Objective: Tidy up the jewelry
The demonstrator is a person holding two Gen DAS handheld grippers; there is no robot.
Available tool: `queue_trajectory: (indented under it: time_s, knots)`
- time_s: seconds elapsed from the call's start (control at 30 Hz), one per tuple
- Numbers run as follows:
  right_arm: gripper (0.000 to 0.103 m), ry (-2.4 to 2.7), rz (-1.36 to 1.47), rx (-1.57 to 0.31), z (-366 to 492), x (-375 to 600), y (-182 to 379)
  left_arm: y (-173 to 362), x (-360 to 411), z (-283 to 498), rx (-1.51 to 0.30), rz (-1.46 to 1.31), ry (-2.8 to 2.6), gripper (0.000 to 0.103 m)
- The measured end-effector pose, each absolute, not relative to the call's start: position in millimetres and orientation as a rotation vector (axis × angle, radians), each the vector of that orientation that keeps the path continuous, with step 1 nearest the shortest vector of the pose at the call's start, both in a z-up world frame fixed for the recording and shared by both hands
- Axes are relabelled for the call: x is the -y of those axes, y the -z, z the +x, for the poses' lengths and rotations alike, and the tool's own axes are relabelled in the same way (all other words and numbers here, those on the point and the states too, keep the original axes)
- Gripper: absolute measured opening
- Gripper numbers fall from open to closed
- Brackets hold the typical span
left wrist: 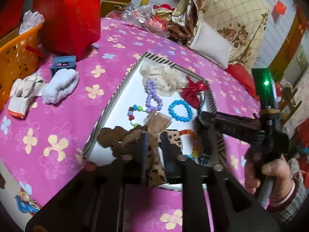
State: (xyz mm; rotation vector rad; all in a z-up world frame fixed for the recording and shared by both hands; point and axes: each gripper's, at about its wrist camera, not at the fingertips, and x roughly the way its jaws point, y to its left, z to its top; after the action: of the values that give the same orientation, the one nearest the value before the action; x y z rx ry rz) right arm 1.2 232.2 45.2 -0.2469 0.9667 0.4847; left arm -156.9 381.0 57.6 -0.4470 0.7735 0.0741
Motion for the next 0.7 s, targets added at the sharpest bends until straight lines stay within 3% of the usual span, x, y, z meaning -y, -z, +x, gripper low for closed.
queue_trajectory:
  time_s: [0.1,0.17,0.3,0.7]
  knots:
    - [0.044,-0.464,-0.269,-0.933,-4,-231,-51,-62,-383,-160,-0.739,-0.471,-0.062,0.037]
    - [0.044,-0.461,-0.25,-0.915,-7,-227,-58,-67,-385,-163,-0.707,-0.484,-0.064,0.039]
    - [0.044,-0.483,-0.222,-0.885,-18,-220,-72,-74,-398,-174,-0.631,-0.535,-0.128,0.053]
    - [0.044,-0.413,-0.178,-0.909,-84,-105,-60,-62,-402,-169,-0.671,-0.534,-0.22,0.054]
